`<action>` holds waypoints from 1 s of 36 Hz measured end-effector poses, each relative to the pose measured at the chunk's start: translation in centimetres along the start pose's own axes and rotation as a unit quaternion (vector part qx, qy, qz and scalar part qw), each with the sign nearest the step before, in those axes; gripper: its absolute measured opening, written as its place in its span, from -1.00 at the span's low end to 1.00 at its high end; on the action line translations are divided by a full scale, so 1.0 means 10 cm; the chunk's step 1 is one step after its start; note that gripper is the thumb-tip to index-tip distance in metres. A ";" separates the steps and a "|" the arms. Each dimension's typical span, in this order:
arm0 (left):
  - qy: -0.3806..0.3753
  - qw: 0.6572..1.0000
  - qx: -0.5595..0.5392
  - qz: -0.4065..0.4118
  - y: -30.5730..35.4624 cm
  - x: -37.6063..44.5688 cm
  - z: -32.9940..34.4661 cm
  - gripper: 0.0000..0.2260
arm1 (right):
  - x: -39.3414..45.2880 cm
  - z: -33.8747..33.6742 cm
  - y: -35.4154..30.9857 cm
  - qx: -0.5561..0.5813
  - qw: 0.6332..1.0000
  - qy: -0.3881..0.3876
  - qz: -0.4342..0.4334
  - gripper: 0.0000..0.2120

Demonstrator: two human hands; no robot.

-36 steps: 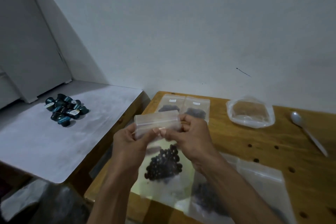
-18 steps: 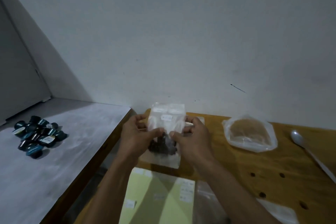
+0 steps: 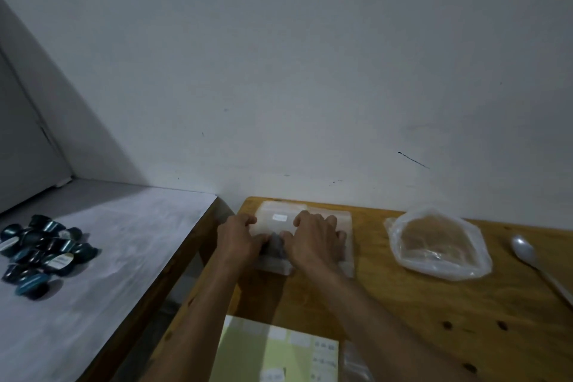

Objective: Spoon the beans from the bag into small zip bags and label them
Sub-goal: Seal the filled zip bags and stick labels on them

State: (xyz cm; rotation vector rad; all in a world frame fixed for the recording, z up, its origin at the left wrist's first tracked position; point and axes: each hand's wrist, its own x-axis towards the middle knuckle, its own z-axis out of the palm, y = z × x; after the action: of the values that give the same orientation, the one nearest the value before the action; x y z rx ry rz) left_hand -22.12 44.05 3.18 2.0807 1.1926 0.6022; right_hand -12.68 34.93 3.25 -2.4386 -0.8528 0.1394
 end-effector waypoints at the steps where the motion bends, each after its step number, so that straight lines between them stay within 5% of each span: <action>1: -0.006 1.000 0.003 -0.001 -0.01 0.01 0.01 -0.57 | 0.00 0.02 0.02 -0.017 1.000 0.002 -0.009 -0.69; 21: 0.057 0.987 -0.042 0.145 0.31 -1.17 -0.23 -0.60 | -0.86 -0.74 0.58 0.116 0.990 0.033 -0.067 -0.83; 28: -0.016 0.982 -0.066 0.178 0.57 -1.87 -0.03 -0.62 | -1.44 -1.37 1.14 0.117 0.991 0.014 -0.059 -0.83; 36: -0.132 0.975 -0.009 0.181 0.73 -2.49 0.43 -0.56 | -1.95 -1.64 1.86 0.031 0.997 -0.017 0.066 -0.66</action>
State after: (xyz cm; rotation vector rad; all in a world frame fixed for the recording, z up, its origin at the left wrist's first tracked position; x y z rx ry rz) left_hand -27.03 18.25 3.96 2.2960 0.6613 0.4756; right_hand -13.63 3.50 5.73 -2.4405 -0.6908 0.2529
